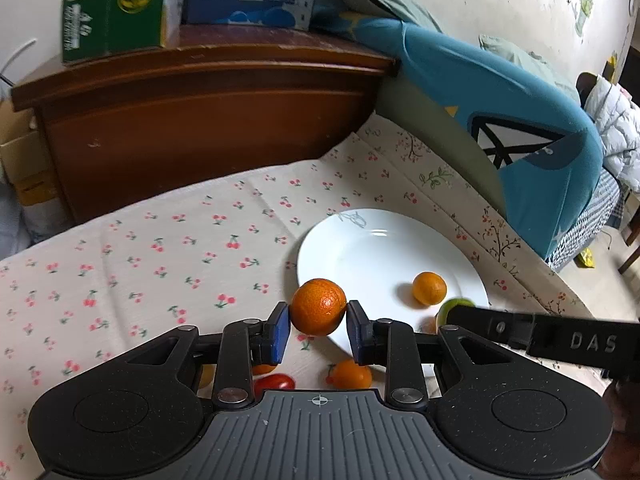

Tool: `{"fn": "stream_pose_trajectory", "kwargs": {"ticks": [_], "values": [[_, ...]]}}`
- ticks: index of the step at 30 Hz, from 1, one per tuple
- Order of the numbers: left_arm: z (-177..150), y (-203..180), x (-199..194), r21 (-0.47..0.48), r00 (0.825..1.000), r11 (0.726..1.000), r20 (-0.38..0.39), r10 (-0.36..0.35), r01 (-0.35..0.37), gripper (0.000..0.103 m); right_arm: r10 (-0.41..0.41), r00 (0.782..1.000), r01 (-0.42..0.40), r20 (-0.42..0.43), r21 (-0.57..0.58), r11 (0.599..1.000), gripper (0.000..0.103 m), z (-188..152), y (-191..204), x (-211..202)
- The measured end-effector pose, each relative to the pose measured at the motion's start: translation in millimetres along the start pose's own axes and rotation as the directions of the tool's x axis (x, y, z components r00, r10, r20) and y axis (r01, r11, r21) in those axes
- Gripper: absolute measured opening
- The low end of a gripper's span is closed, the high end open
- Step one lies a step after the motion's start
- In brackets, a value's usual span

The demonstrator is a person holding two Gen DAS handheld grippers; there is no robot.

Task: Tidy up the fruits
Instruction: 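Lift the orange and green fruit and carry both over the plate, then open the right tool onto the plate while the left tool releases its orange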

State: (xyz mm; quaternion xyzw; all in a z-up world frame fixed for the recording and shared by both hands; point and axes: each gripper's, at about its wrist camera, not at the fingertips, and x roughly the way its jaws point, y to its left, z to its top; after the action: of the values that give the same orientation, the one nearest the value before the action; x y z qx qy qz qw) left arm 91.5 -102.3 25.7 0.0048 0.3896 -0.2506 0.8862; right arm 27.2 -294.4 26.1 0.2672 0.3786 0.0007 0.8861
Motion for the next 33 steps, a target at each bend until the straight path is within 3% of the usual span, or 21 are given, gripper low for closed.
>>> {"fn": "stream_pose_trajectory", "kwargs": {"ticks": [13, 19, 21, 22, 25, 27, 33], "values": [[6, -16, 48, 0.040, 0.996, 0.999, -0.091, -0.026, 0.030, 0.028, -0.057, 0.998, 0.060, -0.035, 0.078, 0.995, 0.029, -2, -18, 21], [11, -23, 52, 0.050, 0.996, 0.998, -0.081, -0.037, 0.041, 0.031, -0.067, 0.998, 0.067, -0.003, 0.095, 0.993, 0.031, 3, -20, 18], [14, -25, 46, 0.049, 0.998, 0.999, -0.063, -0.019, 0.022, 0.054, -0.075, 0.997, 0.073, 0.014, 0.088, 0.993, 0.031, 4, -19, 15], [16, -25, 42, 0.047, 0.999, 0.999, -0.045, -0.006, 0.008, 0.058, -0.075, 0.997, 0.073, 0.019, 0.083, 0.994, 0.031, 5, -19, 15], [23, -23, 29, 0.057, 1.000, 0.998, -0.006, 0.017, -0.016, 0.063, -0.074, 0.997, 0.072, 0.029, 0.065, 0.995, 0.031, 5, -17, 12], [26, -20, 20, 0.048, 0.999, 0.998, 0.010, 0.034, -0.034, 0.073, -0.071, 0.997, 0.070, 0.030, 0.051, 0.996, 0.031, 4, -15, 12], [30, -5, -5, 0.020, 0.997, 0.997, 0.035, 0.073, -0.074, 0.080, -0.052, 0.998, 0.052, 0.026, -0.004, 0.999, 0.031, 1, -7, 12]]}}
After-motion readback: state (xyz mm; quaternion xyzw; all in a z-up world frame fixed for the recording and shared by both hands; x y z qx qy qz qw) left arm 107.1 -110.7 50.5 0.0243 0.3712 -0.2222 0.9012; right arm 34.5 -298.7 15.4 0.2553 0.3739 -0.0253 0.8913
